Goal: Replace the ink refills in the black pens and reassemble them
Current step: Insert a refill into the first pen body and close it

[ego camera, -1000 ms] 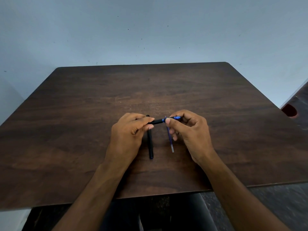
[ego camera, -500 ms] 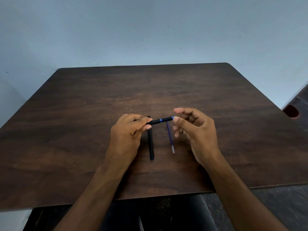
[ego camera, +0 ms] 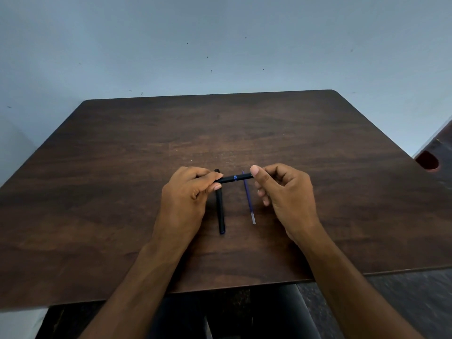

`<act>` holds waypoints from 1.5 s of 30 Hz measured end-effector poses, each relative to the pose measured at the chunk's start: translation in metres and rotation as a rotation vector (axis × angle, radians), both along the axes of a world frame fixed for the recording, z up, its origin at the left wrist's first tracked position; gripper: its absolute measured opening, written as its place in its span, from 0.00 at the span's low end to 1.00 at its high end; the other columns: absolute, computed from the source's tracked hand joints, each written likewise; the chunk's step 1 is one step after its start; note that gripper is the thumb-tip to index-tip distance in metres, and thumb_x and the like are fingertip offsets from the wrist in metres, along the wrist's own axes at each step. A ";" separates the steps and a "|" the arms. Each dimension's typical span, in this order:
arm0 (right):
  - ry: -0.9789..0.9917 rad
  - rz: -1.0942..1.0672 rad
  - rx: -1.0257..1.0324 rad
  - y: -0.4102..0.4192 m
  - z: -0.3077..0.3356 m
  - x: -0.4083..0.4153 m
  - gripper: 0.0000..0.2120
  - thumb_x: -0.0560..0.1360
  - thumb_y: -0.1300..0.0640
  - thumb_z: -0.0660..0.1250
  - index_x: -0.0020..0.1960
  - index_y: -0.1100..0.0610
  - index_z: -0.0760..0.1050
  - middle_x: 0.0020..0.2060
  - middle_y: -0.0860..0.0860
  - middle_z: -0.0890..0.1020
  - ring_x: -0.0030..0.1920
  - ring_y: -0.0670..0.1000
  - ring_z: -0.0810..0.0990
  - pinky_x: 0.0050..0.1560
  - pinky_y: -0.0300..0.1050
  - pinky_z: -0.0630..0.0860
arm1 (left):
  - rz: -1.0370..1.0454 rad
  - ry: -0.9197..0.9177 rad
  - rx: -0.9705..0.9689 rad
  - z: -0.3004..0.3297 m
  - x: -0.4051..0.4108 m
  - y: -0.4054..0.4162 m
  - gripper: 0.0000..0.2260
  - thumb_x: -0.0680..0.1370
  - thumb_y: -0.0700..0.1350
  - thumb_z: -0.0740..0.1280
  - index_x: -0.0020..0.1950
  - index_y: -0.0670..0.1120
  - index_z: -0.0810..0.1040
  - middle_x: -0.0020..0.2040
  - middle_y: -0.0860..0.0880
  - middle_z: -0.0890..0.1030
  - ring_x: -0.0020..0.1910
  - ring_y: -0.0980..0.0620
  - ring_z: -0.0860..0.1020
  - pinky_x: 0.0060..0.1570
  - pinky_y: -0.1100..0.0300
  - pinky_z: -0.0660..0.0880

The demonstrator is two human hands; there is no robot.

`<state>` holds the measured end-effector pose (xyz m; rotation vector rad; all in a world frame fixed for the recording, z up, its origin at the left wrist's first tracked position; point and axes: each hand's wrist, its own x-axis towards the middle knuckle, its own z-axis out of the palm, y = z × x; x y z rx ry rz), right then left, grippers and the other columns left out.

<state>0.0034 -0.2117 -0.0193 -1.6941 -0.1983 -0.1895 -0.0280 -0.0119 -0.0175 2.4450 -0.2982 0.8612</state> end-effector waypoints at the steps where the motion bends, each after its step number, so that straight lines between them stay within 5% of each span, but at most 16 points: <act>1: -0.003 -0.007 -0.015 0.001 0.001 -0.001 0.14 0.76 0.43 0.71 0.41 0.53 0.82 0.32 0.55 0.83 0.28 0.48 0.78 0.31 0.42 0.77 | -0.001 0.005 -0.001 0.000 0.000 0.000 0.10 0.75 0.40 0.73 0.55 0.45 0.85 0.47 0.50 0.84 0.47 0.52 0.79 0.46 0.61 0.75; 4: 0.004 0.006 0.012 0.001 0.004 -0.004 0.14 0.74 0.41 0.71 0.47 0.51 0.83 0.36 0.52 0.85 0.31 0.46 0.80 0.32 0.40 0.78 | 0.004 0.018 -0.005 0.001 -0.001 0.000 0.10 0.75 0.40 0.73 0.55 0.45 0.85 0.47 0.51 0.84 0.47 0.53 0.78 0.47 0.64 0.74; 7: -0.018 0.061 0.101 -0.003 0.005 -0.005 0.08 0.76 0.55 0.74 0.55 0.52 0.83 0.42 0.49 0.86 0.35 0.48 0.82 0.37 0.41 0.81 | 0.012 0.032 -0.008 0.002 -0.001 0.000 0.10 0.74 0.39 0.73 0.55 0.45 0.85 0.47 0.50 0.84 0.46 0.54 0.77 0.48 0.74 0.68; 10: -0.046 0.041 0.089 -0.003 0.006 -0.005 0.06 0.76 0.61 0.73 0.52 0.54 0.85 0.40 0.47 0.86 0.34 0.46 0.82 0.37 0.38 0.79 | 0.018 0.039 0.004 0.002 -0.001 -0.001 0.10 0.74 0.39 0.74 0.55 0.45 0.85 0.47 0.50 0.84 0.46 0.55 0.77 0.48 0.77 0.66; 15: -0.063 0.001 0.036 -0.001 0.004 -0.006 0.04 0.77 0.59 0.73 0.50 0.52 0.85 0.38 0.46 0.86 0.33 0.43 0.81 0.34 0.37 0.78 | 0.018 0.039 0.018 0.003 -0.001 -0.002 0.10 0.75 0.40 0.73 0.56 0.45 0.85 0.47 0.50 0.84 0.47 0.53 0.78 0.47 0.69 0.69; 25: -0.034 -0.047 -0.064 0.000 0.004 -0.006 0.09 0.75 0.45 0.72 0.44 0.50 0.83 0.33 0.51 0.84 0.30 0.45 0.79 0.33 0.39 0.78 | 0.016 0.021 0.004 0.004 -0.002 -0.002 0.09 0.75 0.39 0.73 0.55 0.44 0.85 0.47 0.50 0.84 0.47 0.53 0.78 0.48 0.74 0.67; 28: -0.024 0.012 0.055 0.000 0.006 -0.007 0.08 0.75 0.53 0.75 0.54 0.51 0.83 0.40 0.50 0.85 0.37 0.43 0.82 0.35 0.38 0.79 | 0.013 -0.002 0.000 0.004 -0.002 -0.002 0.09 0.74 0.38 0.74 0.54 0.44 0.86 0.46 0.50 0.84 0.46 0.52 0.79 0.47 0.68 0.70; 31: -0.046 0.039 0.076 -0.001 0.006 -0.005 0.07 0.76 0.63 0.74 0.52 0.54 0.85 0.42 0.49 0.86 0.36 0.42 0.81 0.35 0.36 0.78 | 0.010 -0.008 -0.020 0.004 -0.001 -0.002 0.09 0.74 0.38 0.73 0.54 0.43 0.86 0.46 0.49 0.84 0.46 0.51 0.79 0.47 0.67 0.70; 36: -0.044 0.006 0.012 -0.001 0.005 -0.006 0.01 0.77 0.55 0.73 0.47 0.52 0.84 0.36 0.47 0.85 0.32 0.44 0.80 0.34 0.38 0.78 | 0.003 -0.013 -0.007 0.004 -0.001 -0.003 0.09 0.75 0.38 0.73 0.54 0.43 0.86 0.46 0.49 0.84 0.45 0.51 0.79 0.46 0.64 0.73; 39: -0.061 -0.035 -0.110 0.000 0.005 -0.006 0.07 0.78 0.50 0.71 0.45 0.53 0.83 0.33 0.47 0.83 0.33 0.45 0.79 0.36 0.42 0.79 | 0.002 -0.001 0.002 0.005 -0.002 -0.002 0.09 0.75 0.39 0.73 0.55 0.44 0.85 0.47 0.50 0.84 0.46 0.53 0.78 0.45 0.65 0.72; 45: -0.045 0.014 -0.065 0.001 0.008 -0.009 0.06 0.78 0.51 0.71 0.51 0.52 0.83 0.39 0.45 0.84 0.37 0.41 0.81 0.38 0.38 0.78 | 0.003 -0.013 0.011 0.004 -0.002 -0.001 0.09 0.75 0.39 0.73 0.55 0.44 0.85 0.47 0.50 0.84 0.46 0.52 0.78 0.45 0.64 0.73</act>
